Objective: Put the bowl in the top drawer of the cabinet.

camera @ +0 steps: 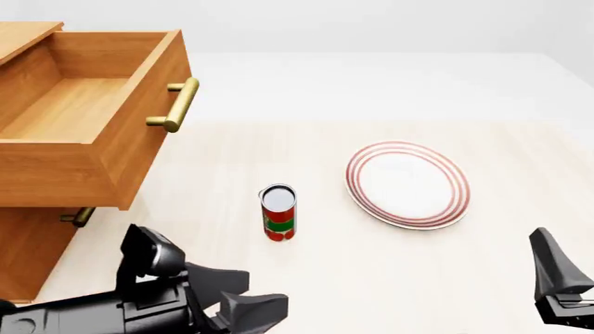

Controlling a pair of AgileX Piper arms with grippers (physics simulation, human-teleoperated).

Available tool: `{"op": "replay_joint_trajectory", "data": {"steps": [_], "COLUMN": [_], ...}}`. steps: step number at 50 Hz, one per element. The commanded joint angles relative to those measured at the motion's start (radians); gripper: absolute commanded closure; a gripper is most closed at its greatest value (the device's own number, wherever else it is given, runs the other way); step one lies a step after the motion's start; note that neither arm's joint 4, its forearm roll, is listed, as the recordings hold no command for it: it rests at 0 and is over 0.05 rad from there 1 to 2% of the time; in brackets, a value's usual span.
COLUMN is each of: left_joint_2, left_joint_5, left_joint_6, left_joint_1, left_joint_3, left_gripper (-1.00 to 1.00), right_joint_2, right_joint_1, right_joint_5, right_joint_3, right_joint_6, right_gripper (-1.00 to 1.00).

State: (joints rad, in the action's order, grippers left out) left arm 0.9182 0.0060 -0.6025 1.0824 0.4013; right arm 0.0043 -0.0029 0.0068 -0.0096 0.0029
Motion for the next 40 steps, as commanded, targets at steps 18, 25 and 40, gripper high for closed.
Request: {"op": "replay_joint_trajectory", "data": {"steps": [18,25,40], "left_joint_2": [0.149,0.178,0.284], "left_joint_5": [-0.121,-0.141,-0.179], "left_joint_6": [-0.097,-0.115,-0.116], "left_joint_1": [0.069,0.087,0.125], "left_joint_3": [0.006,0.016,0.071], "left_gripper": [-1.0,-1.0,-1.0], "right_joint_2": [0.0,0.0,0.0], "right_joint_1": [0.0,0.0,0.0], "right_joint_5": [0.0,0.0,0.0], "right_joint_3": [0.0,0.0,0.0], "right_joint_6": [0.0,0.0,0.0], "right_gripper": [-1.0,-1.0,-1.0]}}
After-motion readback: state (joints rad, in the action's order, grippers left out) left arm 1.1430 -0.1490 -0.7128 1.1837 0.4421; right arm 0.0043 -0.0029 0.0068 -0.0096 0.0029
